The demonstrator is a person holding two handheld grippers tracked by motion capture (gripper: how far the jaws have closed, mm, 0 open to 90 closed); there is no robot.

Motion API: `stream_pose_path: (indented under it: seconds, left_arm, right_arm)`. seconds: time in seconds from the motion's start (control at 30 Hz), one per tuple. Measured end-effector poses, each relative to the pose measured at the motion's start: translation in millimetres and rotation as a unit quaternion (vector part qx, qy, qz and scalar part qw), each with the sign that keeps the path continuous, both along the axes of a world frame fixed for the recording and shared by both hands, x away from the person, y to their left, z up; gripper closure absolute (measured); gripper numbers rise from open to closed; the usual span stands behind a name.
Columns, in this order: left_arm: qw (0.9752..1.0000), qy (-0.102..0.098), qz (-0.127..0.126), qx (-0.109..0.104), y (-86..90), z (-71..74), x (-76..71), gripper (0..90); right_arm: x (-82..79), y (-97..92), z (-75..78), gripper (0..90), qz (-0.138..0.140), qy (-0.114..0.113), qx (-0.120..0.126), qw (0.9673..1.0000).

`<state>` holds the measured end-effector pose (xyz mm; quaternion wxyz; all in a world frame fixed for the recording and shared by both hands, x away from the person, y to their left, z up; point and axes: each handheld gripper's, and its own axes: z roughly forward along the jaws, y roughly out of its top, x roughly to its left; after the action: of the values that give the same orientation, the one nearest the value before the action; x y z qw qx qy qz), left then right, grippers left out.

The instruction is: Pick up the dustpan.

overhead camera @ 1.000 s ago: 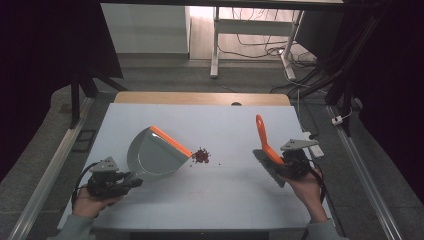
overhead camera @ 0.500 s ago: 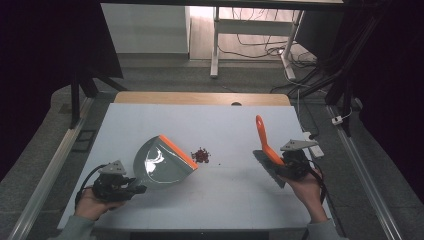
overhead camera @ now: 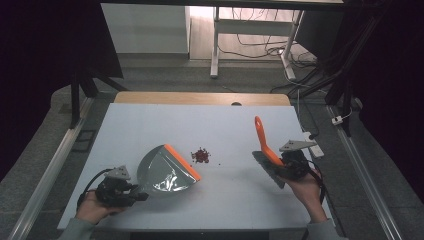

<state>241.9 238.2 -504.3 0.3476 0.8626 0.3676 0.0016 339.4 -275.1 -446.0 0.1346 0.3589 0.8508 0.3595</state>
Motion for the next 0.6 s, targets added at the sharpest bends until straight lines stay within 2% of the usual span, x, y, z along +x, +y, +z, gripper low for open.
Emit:
stream_pose_path:
  seconds: [0.13,0.33,0.6]
  left_arm:
    - [0.9999,0.007,-0.004,0.011,-0.3,-1.2,-0.7,61.9]
    - [0.9992,0.022,0.005,0.033,2.2,-0.2,2.6,61.9]
    - [0.9989,0.033,0.012,0.032,3.9,-0.9,4.1,61.8]
  right_arm:
    - [0.3,-1.6,0.0,77.2,-0.002,-0.001,0.001,1.0000]
    - [0.2,0.2,-0.4,77.2,0.000,0.001,-0.001,1.0000]
    - [0.4,1.2,-1.6,77.2,0.000,0.000,-0.001,1.0000]
